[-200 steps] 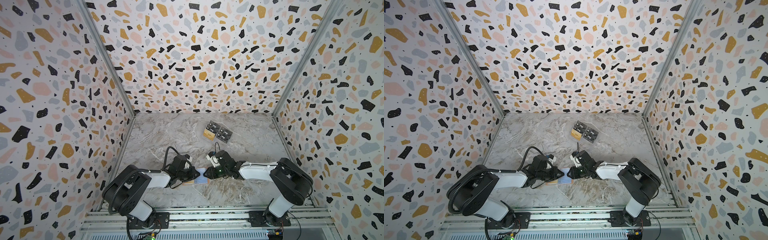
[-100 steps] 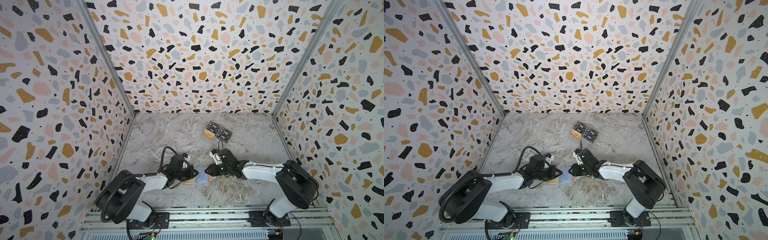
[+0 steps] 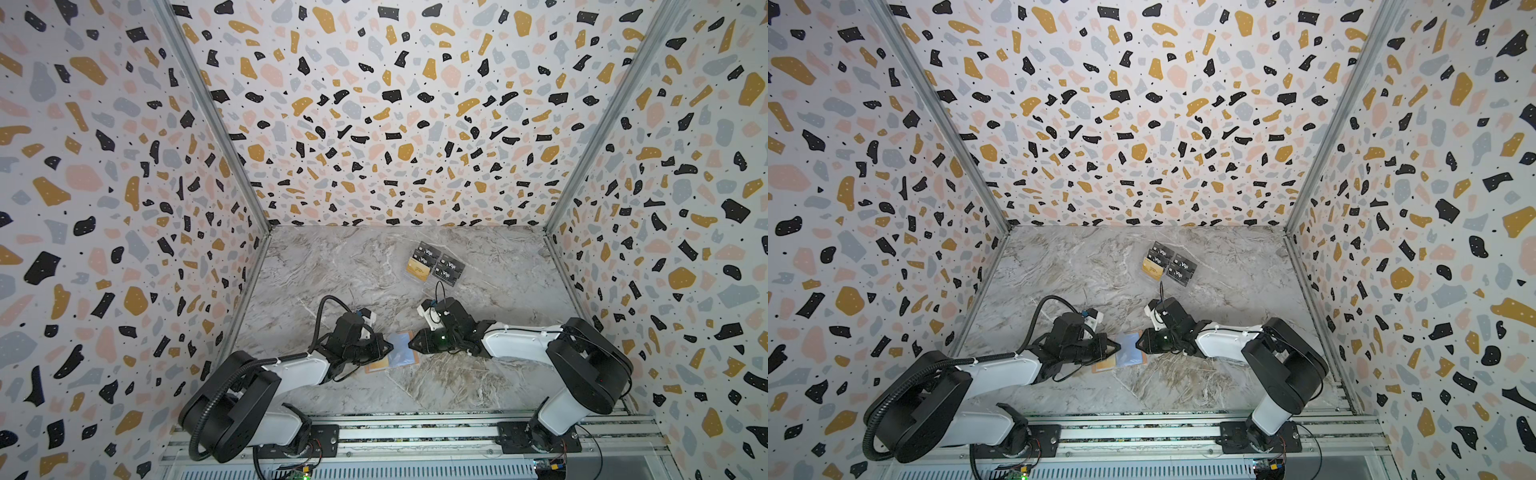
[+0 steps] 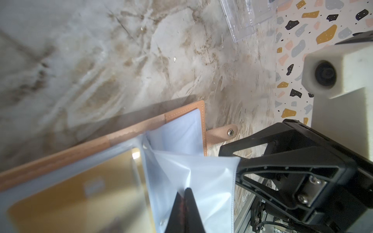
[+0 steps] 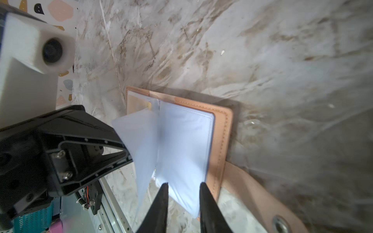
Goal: Insert credit cards into a card holder
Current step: Flip over the card slot on the card holder.
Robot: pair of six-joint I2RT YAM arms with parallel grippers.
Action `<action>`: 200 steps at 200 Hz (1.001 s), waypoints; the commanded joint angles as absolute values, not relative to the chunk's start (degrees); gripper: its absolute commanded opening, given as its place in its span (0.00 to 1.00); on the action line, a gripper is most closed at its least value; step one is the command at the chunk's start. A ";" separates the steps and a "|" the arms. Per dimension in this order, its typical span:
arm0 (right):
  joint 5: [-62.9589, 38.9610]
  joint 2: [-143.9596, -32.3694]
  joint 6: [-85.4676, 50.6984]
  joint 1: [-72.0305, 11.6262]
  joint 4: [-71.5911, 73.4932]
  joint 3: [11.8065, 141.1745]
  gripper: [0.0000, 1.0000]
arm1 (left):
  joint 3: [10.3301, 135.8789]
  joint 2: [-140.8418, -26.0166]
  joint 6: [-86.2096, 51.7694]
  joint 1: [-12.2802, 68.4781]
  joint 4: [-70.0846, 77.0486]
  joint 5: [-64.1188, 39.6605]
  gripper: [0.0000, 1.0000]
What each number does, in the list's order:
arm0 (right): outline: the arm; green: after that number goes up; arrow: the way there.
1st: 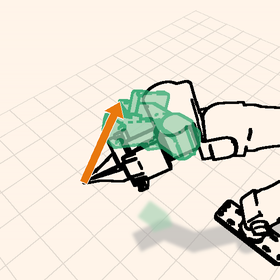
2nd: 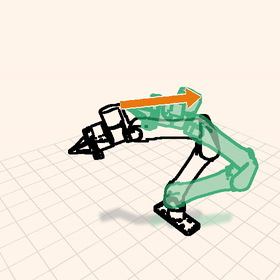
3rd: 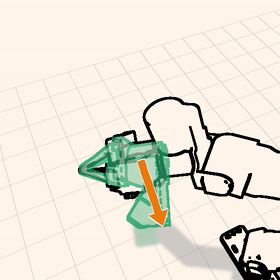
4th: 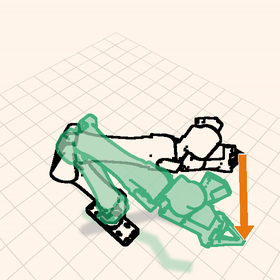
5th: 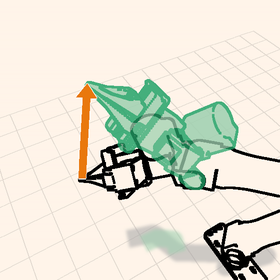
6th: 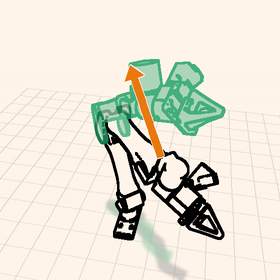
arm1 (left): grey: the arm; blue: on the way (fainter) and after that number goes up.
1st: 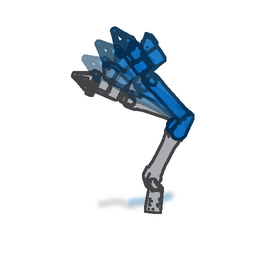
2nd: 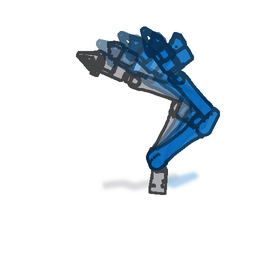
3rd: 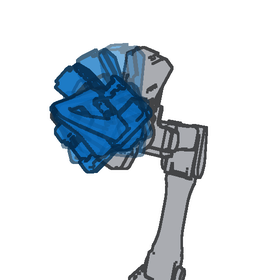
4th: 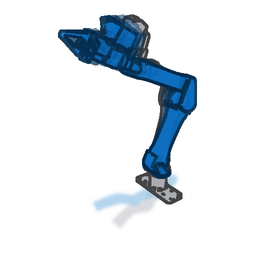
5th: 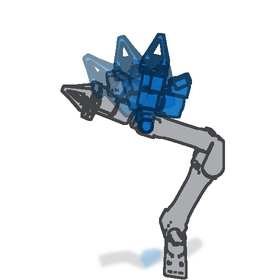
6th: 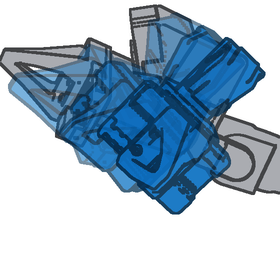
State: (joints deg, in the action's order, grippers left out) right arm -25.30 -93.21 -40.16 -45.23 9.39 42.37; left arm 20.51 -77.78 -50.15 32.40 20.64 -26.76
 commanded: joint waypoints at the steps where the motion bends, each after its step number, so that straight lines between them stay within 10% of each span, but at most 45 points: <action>1: -26.90 -94.39 -39.64 -45.83 8.63 44.51 0.27 | 19.21 -77.60 -49.37 32.17 23.44 -28.21 0.00; 40: -28.00 -96.57 -38.71 -46.78 8.07 47.07 0.27 | 19.25 -78.82 -49.57 32.04 24.87 -28.73 0.00; 80: -29.98 -97.98 -38.72 -47.20 10.27 47.46 0.26 | 20.09 -76.11 -47.82 30.96 18.71 -26.76 0.33; 112: -31.79 -99.29 -37.85 -48.06 10.44 48.82 0.26 | 23.17 -71.04 -43.19 28.89 6.72 -25.06 0.42; 200: -34.31 -103.18 -39.78 -51.75 15.89 50.88 0.22 | 23.53 -62.30 -39.65 22.67 -4.00 -23.21 0.28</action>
